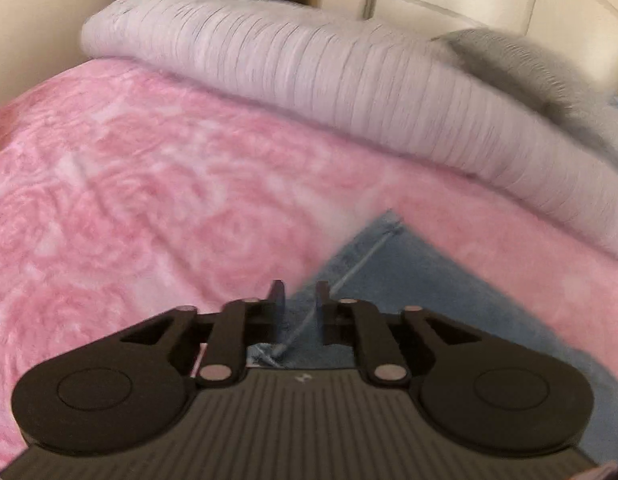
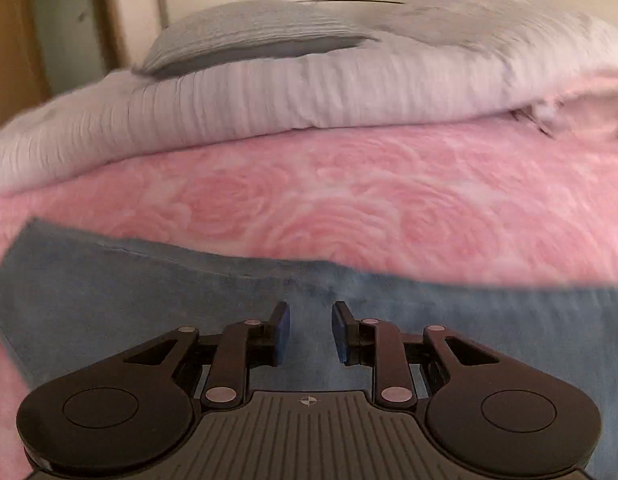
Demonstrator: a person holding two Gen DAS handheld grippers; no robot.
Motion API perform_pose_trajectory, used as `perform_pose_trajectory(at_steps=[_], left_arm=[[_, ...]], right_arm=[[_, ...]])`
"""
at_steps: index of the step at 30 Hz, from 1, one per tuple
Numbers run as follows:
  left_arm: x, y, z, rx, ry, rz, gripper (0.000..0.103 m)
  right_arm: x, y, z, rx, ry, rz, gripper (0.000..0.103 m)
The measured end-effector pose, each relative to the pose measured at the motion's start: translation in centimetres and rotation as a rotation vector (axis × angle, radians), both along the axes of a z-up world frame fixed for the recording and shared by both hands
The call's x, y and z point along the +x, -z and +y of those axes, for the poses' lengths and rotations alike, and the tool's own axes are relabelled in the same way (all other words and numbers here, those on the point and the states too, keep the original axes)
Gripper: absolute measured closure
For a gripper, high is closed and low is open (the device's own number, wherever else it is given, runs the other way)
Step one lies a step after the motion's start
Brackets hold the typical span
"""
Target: Fold clothes
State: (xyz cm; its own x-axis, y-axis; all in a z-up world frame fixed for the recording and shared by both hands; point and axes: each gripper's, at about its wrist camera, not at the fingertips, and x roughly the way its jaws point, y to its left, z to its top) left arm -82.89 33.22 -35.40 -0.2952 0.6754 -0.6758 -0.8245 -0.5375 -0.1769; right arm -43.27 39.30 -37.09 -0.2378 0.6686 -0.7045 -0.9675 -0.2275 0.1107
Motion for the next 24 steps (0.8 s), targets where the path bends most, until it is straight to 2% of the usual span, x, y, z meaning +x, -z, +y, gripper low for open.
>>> perform_pose_trajectory(at_steps=[2, 3, 4, 9, 10, 11, 12, 16, 19, 21, 22, 23, 24], left_arm=[[2.3, 0.0, 0.3, 0.012, 0.159, -0.039, 0.088], [3.7, 0.4, 0.7, -0.014, 0.240, -0.029, 0.088], [5.0, 0.7, 0.9, -0.035, 0.300, -0.022, 0.086], [6.5, 2.1, -0.3, -0.064, 0.211, -0.057, 0.083], [6.3, 1.7, -0.9, -0.069, 0.171, -0.066, 0.081], [5.8, 1.4, -1.5, -0.074, 0.135, -0.065, 0.075], [5.2, 1.1, -2.0, -0.075, 0.105, -0.072, 0.070], [0.8, 1.3, -4.0, -0.060, -0.082, -0.191, 0.065], [-2.3, 2.3, -4.9, 0.003, -0.229, -0.316, 0.064], [-3.2, 2.6, -4.5, 0.049, -0.263, -0.354, 0.063], [-3.4, 2.7, -4.1, 0.067, -0.267, -0.358, 0.063], [-3.5, 2.6, -3.8, 0.081, -0.266, -0.355, 0.072], [-3.5, 2.4, -3.4, 0.083, -0.250, -0.324, 0.086]], right_arm=[[0.1, 0.7, -1.1, -0.100, 0.026, 0.015, 0.077], [0.1, 1.1, -1.7, -0.152, 0.027, 0.023, 0.076], [-0.1, 0.8, -2.3, -0.154, 0.016, 0.030, 0.074], [-1.0, -0.8, -5.4, -0.161, -0.036, 0.069, 0.072], [-1.2, -1.2, -6.0, -0.162, -0.047, 0.077, 0.072], [-1.2, -1.5, -6.6, -0.168, -0.047, 0.089, 0.072], [-0.5, -1.6, -7.2, -0.197, 0.002, 0.120, 0.072], [3.3, -1.8, -8.9, -0.310, 0.163, 0.247, 0.072], [5.7, -1.6, -9.7, -0.349, 0.268, 0.263, 0.072], [7.1, -1.4, -10.1, -0.369, 0.335, 0.268, 0.072], [7.7, -1.3, -10.1, -0.370, 0.364, 0.289, 0.072], [8.3, -1.2, -10.0, -0.370, 0.392, 0.308, 0.072], [8.8, -1.1, -9.8, -0.370, 0.418, 0.325, 0.072]])
